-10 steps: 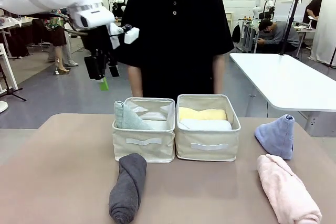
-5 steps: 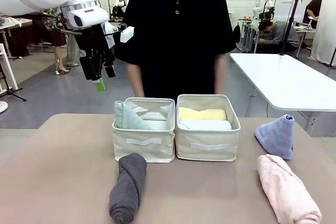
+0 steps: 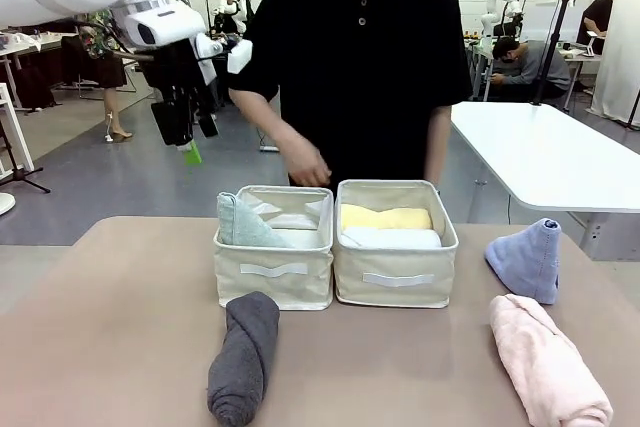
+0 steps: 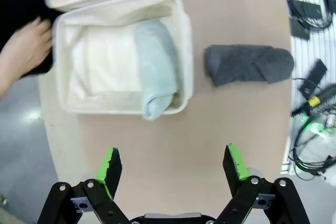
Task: Sort the towels based on their folding style.
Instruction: Pick up one triangle-folded towel and place it in the left Fabric basket.
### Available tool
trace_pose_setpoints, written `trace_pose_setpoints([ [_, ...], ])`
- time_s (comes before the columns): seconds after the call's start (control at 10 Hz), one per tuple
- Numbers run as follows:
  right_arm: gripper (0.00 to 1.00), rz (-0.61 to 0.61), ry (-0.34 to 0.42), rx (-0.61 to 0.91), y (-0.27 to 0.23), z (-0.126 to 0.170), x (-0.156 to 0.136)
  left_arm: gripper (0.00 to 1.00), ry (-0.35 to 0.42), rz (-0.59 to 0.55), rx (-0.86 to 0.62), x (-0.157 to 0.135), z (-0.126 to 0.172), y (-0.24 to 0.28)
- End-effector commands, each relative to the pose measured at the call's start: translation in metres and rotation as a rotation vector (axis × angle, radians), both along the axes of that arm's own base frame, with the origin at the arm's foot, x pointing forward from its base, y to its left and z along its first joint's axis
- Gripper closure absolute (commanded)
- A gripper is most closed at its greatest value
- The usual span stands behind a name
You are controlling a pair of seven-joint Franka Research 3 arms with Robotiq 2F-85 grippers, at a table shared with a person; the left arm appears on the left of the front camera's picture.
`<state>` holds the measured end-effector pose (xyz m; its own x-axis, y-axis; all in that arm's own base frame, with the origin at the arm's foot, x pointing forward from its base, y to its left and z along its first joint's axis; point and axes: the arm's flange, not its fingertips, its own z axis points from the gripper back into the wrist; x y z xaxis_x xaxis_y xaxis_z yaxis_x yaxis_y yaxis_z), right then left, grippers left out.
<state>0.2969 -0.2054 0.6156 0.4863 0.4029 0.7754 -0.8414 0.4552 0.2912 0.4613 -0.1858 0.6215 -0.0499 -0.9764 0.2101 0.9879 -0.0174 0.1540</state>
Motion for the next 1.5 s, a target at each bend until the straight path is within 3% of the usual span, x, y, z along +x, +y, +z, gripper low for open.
trace_pose_setpoints([
  [0.0,0.0,0.008,-0.023,0.029,0.0,0.002,0.001,0.0,-0.14,0.164,-0.018,-0.046,0.018,0.045],
  [0.1,0.0,0.008,-0.023,0.029,0.0,0.002,0.001,0.0,-0.175,0.18,-0.055,-0.075,0.039,0.083],
  [0.3,0.0,0.008,-0.023,0.029,0.0,0.002,0.001,0.0,-0.254,0.283,-0.489,-0.144,0.092,0.223],
  [0.5,0.0,0.008,-0.023,0.029,0.0,0.002,0.001,0.0,-0.24,0.399,-0.57,-0.177,0.083,0.303],
  [0.7,0.0,0.008,-0.023,0.029,0.0,0.002,0.001,0.0,-0.183,0.454,-0.586,-0.174,0.055,0.335],
  [0.9,0.0,0.008,-0.023,0.029,0.0,0.002,0.001,0.0,-0.064,0.431,-0.652,-0.155,0.022,0.357],
  [1.0,0.0,0.008,-0.023,0.029,0.0,0.002,0.001,0.0,-0.027,0.289,-0.695,-0.14,0.004,0.365],
  [1.2,0.0,0.008,-0.023,0.029,0.0,0.002,0.001,0.0,-0.047,0.128,-0.758,-0.123,-0.018,0.369],
  [1.4,0.0,0.008,-0.023,0.029,0.0,0.002,0.001,0.0,-0.058,0.014,-0.731,-0.111,-0.028,0.363],
])
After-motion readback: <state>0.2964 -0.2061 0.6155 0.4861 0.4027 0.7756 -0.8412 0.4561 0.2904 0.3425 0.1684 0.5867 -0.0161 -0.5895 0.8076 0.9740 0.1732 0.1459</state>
